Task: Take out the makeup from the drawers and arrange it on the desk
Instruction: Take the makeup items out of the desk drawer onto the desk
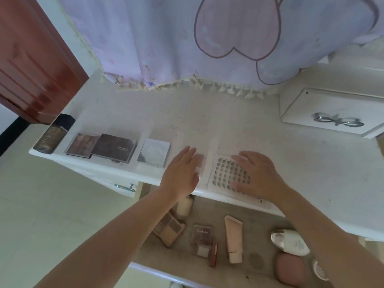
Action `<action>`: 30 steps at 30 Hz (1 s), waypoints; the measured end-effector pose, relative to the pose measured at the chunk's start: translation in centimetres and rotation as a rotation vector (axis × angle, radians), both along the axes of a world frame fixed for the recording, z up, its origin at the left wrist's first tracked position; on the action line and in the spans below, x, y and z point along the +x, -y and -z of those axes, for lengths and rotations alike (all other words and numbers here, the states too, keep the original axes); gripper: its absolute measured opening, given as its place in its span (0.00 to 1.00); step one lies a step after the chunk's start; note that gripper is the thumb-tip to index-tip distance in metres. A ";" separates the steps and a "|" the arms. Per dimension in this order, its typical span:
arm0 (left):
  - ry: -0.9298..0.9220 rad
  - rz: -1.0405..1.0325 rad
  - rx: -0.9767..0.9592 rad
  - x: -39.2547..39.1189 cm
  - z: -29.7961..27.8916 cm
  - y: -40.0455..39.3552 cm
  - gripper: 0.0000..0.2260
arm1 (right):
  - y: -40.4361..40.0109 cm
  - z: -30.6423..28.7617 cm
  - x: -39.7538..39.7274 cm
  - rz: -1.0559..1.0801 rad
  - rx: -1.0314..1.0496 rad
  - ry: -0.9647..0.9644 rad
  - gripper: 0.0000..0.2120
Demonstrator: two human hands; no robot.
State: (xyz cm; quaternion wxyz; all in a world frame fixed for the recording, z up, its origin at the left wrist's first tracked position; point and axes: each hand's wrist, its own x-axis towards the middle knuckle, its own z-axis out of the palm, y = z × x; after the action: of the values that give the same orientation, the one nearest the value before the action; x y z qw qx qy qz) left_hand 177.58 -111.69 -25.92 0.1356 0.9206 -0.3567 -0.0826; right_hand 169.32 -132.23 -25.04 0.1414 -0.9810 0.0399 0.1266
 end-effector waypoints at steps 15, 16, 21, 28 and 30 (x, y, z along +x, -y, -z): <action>-0.013 0.159 0.347 1.4 1.0 -3.0 0.25 | -3.7 1.9 -1.0 -0.049 -0.156 -0.086 0.41; 0.001 0.163 0.297 1.0 0.8 -3.0 0.25 | -3.9 1.6 -1.1 -0.043 -0.144 -0.072 0.41; 0.330 0.274 -0.193 -4.1 2.6 -5.4 0.15 | -6.6 1.3 -6.4 -0.041 0.123 0.698 0.11; -0.270 -0.259 0.419 -9.2 9.0 -10.3 0.31 | -11.0 7.6 -13.6 0.444 0.485 0.011 0.09; -0.393 -0.371 0.485 -9.1 10.2 -9.9 0.34 | -11.8 9.4 -13.0 0.603 0.524 -0.103 0.17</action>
State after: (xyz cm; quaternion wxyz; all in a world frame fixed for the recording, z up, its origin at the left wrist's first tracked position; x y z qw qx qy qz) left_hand 168.44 -101.78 -36.10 -0.0081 0.9416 -0.1209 -0.3143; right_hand 156.31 -120.40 -34.49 0.4155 -0.8484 0.2991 0.1344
